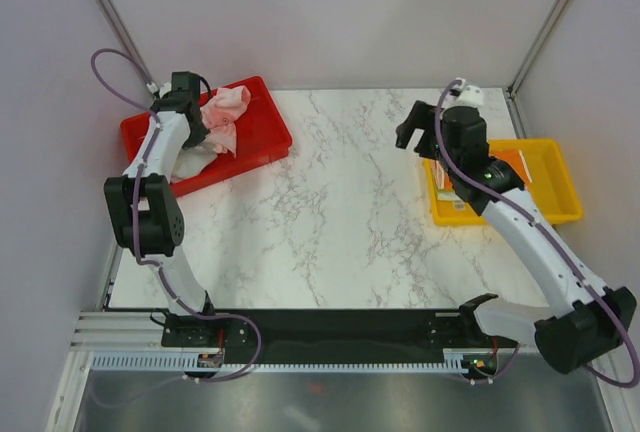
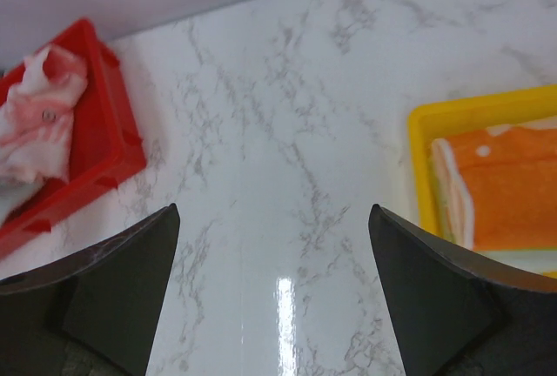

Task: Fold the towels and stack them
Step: Grab crumpled towel, then move the towel to the center of the board

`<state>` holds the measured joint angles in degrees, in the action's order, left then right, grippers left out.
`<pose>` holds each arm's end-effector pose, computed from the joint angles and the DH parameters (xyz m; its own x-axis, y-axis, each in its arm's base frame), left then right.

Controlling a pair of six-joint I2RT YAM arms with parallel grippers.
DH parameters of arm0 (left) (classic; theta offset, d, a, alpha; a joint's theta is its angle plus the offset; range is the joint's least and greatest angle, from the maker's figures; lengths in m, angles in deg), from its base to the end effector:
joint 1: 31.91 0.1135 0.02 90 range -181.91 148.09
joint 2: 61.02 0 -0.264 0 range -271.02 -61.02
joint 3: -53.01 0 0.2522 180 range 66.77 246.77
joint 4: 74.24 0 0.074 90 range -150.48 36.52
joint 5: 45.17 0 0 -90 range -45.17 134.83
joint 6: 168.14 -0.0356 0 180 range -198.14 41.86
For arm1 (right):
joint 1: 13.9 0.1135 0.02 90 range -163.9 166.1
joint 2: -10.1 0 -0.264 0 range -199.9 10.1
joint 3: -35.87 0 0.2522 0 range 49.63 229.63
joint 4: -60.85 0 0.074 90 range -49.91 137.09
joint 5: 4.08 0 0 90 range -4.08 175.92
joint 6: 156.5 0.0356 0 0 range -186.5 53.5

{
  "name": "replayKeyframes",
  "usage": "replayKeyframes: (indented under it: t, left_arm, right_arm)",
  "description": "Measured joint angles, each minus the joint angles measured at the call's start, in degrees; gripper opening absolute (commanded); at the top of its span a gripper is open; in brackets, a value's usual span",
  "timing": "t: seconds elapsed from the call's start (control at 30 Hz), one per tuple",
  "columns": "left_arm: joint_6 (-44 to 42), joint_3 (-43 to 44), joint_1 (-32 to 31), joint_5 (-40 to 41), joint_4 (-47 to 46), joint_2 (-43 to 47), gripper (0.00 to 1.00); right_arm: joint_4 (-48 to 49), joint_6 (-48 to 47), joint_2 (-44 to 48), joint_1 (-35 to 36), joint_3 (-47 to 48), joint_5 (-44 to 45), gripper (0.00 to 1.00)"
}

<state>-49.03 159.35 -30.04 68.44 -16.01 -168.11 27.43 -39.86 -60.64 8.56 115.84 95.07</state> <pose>0.4040 0.0275 0.2712 -0.6334 -0.4667 -0.6172 -0.6230 0.7806 0.0492 0.2622 0.1023 0.3585 -0.4475 0.2940 -0.8446 -0.0475 0.9353 0.3508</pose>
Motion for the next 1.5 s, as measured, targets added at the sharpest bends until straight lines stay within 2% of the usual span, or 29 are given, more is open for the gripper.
replayKeyframes:
  t: [0.17,0.27,0.37,0.47,0.63,0.73,0.83,0.93,1.13,1.2,1.33,1.5]
  left_arm:
    - [-1.0,4.6,-0.2,-3.2,0.2,4.2,0.02]
    - [-2.6,8.7,-0.8,-5.6,0.2,8.2,0.02]
    - [-3.9,12.9,-2.4,-9.0,0.0,12.9,0.02]
    - [-4.2,16.2,-3.7,-14.7,-0.1,17.6,0.02]
    - [-2.9,19.2,-4.5,-31.0,-3.5,24.8,0.02]
    - [-0.9,17.6,-8.2,-40.4,-6.4,28.1,0.02]
    - [1.2,10.3,-15.9,-46.7,-10.1,31.8,0.02]
    - [3.5,-3.4,-23.4,-48.5,-13.0,36.8,0.03]
    - [12.4,-44.0,-36.1,-47.4,-21.7,49.0,0.02]
    - [15.5,-54.1,-40.7,-46.1,-22.9,51.6,0.02]
    - [20.8,-62.5,-49.4,-42.5,-25.7,55.3,0.02]
    - [24.5,-62.0,-58.4,-37.9,-33.4,54.5,0.02]
  right_arm:
    - [-2.3,2.7,8.5,-0.3,5.8,20.6,0.98]
    - [-1.7,3.0,11.6,-0.3,8.8,24.6,0.98]
    - [-2.0,3.0,14.3,-0.3,7.7,23.7,0.98]
    - [-2.2,2.8,15.3,-0.3,4.7,19.1,0.98]
    - [-3.7,1.5,11.4,-0.3,3.3,9.0,0.98]
    - [-5.2,1.1,10.6,-0.3,2.7,4.7,0.98]
    - [-5.7,0.4,11.4,-0.3,2.4,1.6,0.98]
    - [-5.7,0.0,13.4,-0.3,0.3,-1.0,0.97]
    - [-8.0,-0.5,17.1,-0.3,-9.5,-5.7,0.97]
    - [-9.1,-0.5,16.8,-0.3,-12.5,-6.4,0.96]
    - [-11.0,-0.5,14.1,-0.3,-14.4,-8.2,0.95]
    - [-10.8,-0.5,11.6,-0.3,-14.4,-9.9,0.95]
